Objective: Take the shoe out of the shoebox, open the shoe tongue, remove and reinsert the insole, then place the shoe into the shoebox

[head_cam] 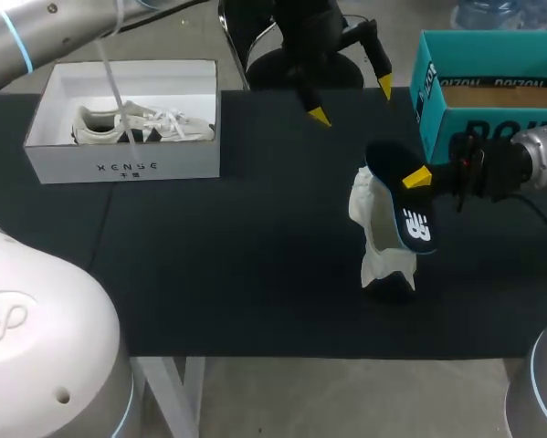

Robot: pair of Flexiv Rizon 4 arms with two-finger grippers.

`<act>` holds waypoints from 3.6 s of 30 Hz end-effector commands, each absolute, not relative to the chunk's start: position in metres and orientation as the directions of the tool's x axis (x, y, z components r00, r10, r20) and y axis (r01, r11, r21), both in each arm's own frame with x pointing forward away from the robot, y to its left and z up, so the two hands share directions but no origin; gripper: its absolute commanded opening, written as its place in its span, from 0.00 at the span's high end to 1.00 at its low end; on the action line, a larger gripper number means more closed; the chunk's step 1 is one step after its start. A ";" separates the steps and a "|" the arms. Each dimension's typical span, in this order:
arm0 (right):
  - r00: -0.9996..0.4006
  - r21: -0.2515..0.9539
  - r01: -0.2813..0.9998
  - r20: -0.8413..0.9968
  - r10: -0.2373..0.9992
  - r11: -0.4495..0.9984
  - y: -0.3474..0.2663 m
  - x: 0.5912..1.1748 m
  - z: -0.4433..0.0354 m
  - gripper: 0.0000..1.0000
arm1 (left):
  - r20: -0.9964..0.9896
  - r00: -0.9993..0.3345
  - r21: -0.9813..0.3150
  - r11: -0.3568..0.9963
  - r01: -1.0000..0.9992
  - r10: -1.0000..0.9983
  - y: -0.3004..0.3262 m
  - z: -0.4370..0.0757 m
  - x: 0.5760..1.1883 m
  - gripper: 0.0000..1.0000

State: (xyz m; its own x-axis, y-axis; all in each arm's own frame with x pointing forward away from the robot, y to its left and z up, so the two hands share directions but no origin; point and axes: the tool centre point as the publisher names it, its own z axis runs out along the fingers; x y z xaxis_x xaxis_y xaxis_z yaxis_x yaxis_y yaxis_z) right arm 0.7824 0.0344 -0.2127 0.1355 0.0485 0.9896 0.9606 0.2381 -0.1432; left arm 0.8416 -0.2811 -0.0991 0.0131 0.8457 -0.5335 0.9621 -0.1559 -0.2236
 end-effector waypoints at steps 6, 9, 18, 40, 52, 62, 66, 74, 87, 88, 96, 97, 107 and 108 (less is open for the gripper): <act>0.135 -0.143 0.961 0.990 0.051 0.236 0.035 0.782 -0.212 1.00 | -0.965 -0.215 -0.228 -0.076 0.971 0.149 -0.220 -0.128 0.828 0.00; 0.135 -0.143 0.961 0.990 0.051 0.236 0.035 0.782 -0.212 1.00 | -0.975 -0.220 -0.222 -0.104 0.970 0.030 -0.217 -0.136 0.821 0.00; 0.135 -0.143 0.961 0.990 0.051 0.236 0.035 0.782 -0.212 1.00 | -0.963 -0.240 -0.220 -0.151 0.964 -0.125 -0.227 -0.158 0.811 0.00; 0.135 -0.143 0.961 0.990 0.051 0.236 0.035 0.782 -0.212 1.00 | -0.933 -0.357 -0.356 0.044 0.934 0.043 -0.328 -0.211 0.824 0.00; 0.135 -0.143 0.961 0.990 0.051 0.236 0.035 0.782 -0.212 1.00 | -0.882 -0.469 -0.466 0.075 0.882 0.046 -0.353 -0.222 0.817 0.00; 0.135 -0.143 0.961 0.990 0.051 0.236 0.035 0.782 -0.212 1.00 | -0.868 -0.495 -0.486 0.134 0.863 0.042 -0.359 -0.226 0.816 0.47; 0.135 -0.143 0.961 0.990 0.051 0.236 0.035 0.782 -0.212 1.00 | -0.871 -0.490 -0.480 0.149 0.865 0.037 -0.358 -0.224 0.816 0.53; 0.135 -0.143 0.961 0.990 0.051 0.236 0.035 0.782 -0.212 1.00 | -0.872 -0.488 -0.474 0.190 0.860 0.030 -0.352 -0.226 0.818 0.59; 0.135 -0.143 0.961 0.990 0.051 0.236 0.035 0.782 -0.212 1.00 | -0.878 -0.479 -0.462 0.222 0.859 0.027 -0.346 -0.228 0.817 0.84; 0.135 -0.143 0.961 0.990 0.051 0.236 0.035 0.782 -0.212 1.00 | -0.878 -0.478 -0.460 0.228 0.858 0.027 -0.346 -0.229 0.817 0.82; 0.135 -0.143 0.961 0.990 0.051 0.236 0.035 0.782 -0.212 1.00 | -0.880 -0.475 -0.456 0.242 0.857 0.021 -0.346 -0.226 0.820 1.00; 0.135 -0.143 0.961 0.990 0.051 0.236 0.035 0.782 -0.212 1.00 | -0.881 -0.473 -0.455 0.241 0.857 0.021 -0.346 -0.225 0.820 1.00; 0.135 -0.143 0.961 0.990 0.051 0.236 0.035 0.782 -0.212 0.00 | -0.887 -0.460 -0.436 0.242 0.867 0.046 -0.344 -0.221 0.818 1.00; 0.135 -0.143 0.961 0.990 0.051 0.236 0.035 0.782 -0.212 0.00 | -0.888 -0.457 -0.432 0.243 0.869 0.055 -0.343 -0.221 0.817 1.00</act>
